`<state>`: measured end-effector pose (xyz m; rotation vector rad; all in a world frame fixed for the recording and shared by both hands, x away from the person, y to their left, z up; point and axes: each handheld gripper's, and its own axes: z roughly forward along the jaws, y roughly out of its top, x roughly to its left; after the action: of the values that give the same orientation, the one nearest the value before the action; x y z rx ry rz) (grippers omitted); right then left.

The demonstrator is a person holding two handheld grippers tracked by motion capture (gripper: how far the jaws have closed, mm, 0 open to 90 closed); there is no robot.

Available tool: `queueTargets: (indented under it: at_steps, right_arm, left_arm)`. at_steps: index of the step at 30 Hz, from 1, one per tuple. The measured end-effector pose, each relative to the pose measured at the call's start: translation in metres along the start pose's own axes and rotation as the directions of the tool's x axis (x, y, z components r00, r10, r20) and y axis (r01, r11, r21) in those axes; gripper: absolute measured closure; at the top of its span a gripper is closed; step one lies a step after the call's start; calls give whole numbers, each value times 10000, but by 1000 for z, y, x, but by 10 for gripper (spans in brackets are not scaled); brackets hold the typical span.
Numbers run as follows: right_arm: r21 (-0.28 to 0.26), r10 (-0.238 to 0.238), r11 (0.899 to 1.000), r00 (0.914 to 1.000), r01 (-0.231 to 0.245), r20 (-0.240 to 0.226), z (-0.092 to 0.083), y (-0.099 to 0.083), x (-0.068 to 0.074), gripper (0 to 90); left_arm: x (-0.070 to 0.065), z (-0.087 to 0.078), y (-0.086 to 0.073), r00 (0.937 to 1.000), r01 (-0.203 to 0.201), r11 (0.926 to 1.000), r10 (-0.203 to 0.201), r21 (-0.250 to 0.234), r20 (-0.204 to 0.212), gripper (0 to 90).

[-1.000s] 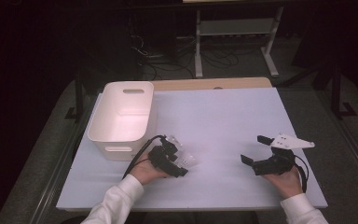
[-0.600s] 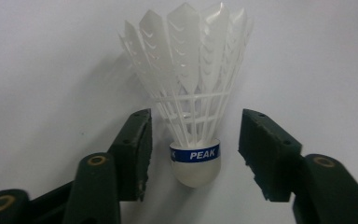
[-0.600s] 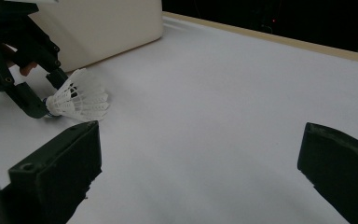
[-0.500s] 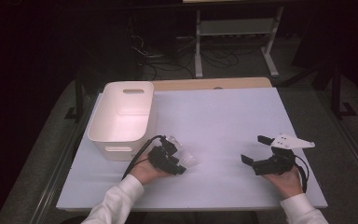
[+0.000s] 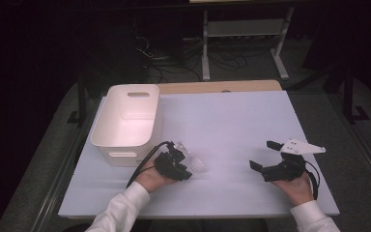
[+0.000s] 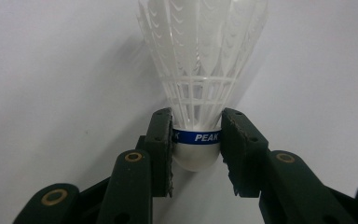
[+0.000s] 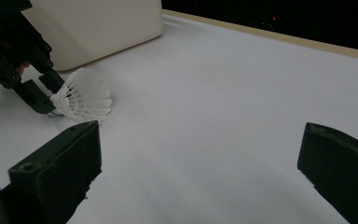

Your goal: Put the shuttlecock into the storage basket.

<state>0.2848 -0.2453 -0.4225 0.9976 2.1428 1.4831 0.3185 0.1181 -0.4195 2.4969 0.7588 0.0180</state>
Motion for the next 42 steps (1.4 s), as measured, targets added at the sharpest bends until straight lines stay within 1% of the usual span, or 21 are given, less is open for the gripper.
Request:
queueTargets:
  at_steps: [3, 7, 10, 11, 16, 17, 18, 20, 22, 25, 27, 31, 32, 33, 34, 35, 36, 37, 38, 40, 42]
  right_arm:
    - [-26, 25, 10000, 10000, -25, 7, 0, 0, 0, 0]
    - [-25, -1, 10000, 10000, 1, 8, 0, 0, 0, 0]
    - [-43, -9, 10000, 10000, 9, 4, 0, 0, 0, 0]
    - [-43, -9, 10000, 10000, 9, 4, 0, 0, 0, 0]
    - [-53, -1, 10000, 10000, 1, -16, -1, 0, 0, 0]
    - [-53, -1, 10000, 10000, 1, -16, -1, 0, 0, 0]
    - [-33, -15, 10000, 10000, 14, -21, -1, 0, 0, 0]
    - [-40, 6, 10000, 10000, -6, -15, -1, 0, 1, 0]
    - [-52, 14, 10000, 10000, -14, -21, -1, 1, 1, 0]
    - [-118, 55, 9999, 10000, -55, -23, -1, 0, 1, 0]
    - [-107, 92, 9999, 10000, -92, -11, -2, 0, 1, 0]
    - [-121, 128, 9998, 9999, -128, 10, -2, 0, 0, 0]
    - [-118, 130, 9998, 9999, -130, 2, -2, 0, 0, 0]
    - [-118, 130, 9998, 9999, -130, 2, -2, 0, 0, 0]
    - [-132, 162, 9998, 9999, -162, -18, -2, 0, 0, 0]
    - [-128, 201, 9997, 9998, -201, -37, -2, 0, -1, 0]
    - [-128, 201, 9997, 9998, -201, -37, -2, 0, -1, 0]
    - [-160, 226, 9996, 9997, -227, -39, -2, -1, -1, 0]
    - [-180, 315, 9993, 9995, -316, -23, -2, -1, -2, 0]
    - [-231, 373, 9990, 9993, -373, 3, -2, -2, -3, 0]
    - [-250, 408, 9989, 9992, -408, -1, -3, -2, -5, 0]
  left_arm:
    - [-1, -2, 1, 10000, 52, 9999, -52, -86, -13, 647]
    - [-3, -4, 3, 10000, 20, 10000, -20, -69, -11, 648]
    - [-3, -6, 5, 9999, -60, 10000, 59, 32, 113, 647]
    - [-4, -6, 5, 9999, 32, 10000, -32, -24, 134, 647]
    - [-3, -11, 8, 10000, 51, 9999, -51, -113, 76, 648]
    - [-3, -12, 8, 9999, 145, 9998, -144, -127, 73, 647]
    - [-3, -15, 9, 9994, 299, 9991, -294, -314, 176, 648]
    - [-2, -18, 10, 9990, 368, 9990, -361, -241, 271, 648]
    - [-2, -20, 10, 9983, 496, 9982, -485, -345, 312, 648]
    - [-3, -28, 13, 9987, 460, 9978, -450, -467, 230, 648]
    - [-4, -30, 13, 9986, 493, 9973, -481, -546, 238, 647]
    - [-5, -38, 16, 9992, 358, 9978, -348, -563, 179, 648]
    - [-4, -40, 16, 9997, 214, 9985, -207, -498, 129, 648]
    - [-4, -41, 16, 9997, 250, 9982, -246, -539, 82, 648]
    - [-5, -43, 16, 9992, 386, 9973, -382, -622, 80, 648]
    - [-5, -47, 17, 9996, 271, 9978, -265, -597, 115, 648]
    - [-5, -47, 17, 9996, 271, 9978, -265, -597, 115, 647]
    - [-7, -48, 17, 9991, 409, 9962, -403, -774, 99, 647]
    - [-5, -51, 18, 9999, 140, 9979, -137, -635, 40, 648]
    - [-4, -55, 19, 9997, 228, 9970, -230, -741, -14, 648]
    - [-3, -56, 19, 9999, 153, 9971, -158, -749, -65, 648]
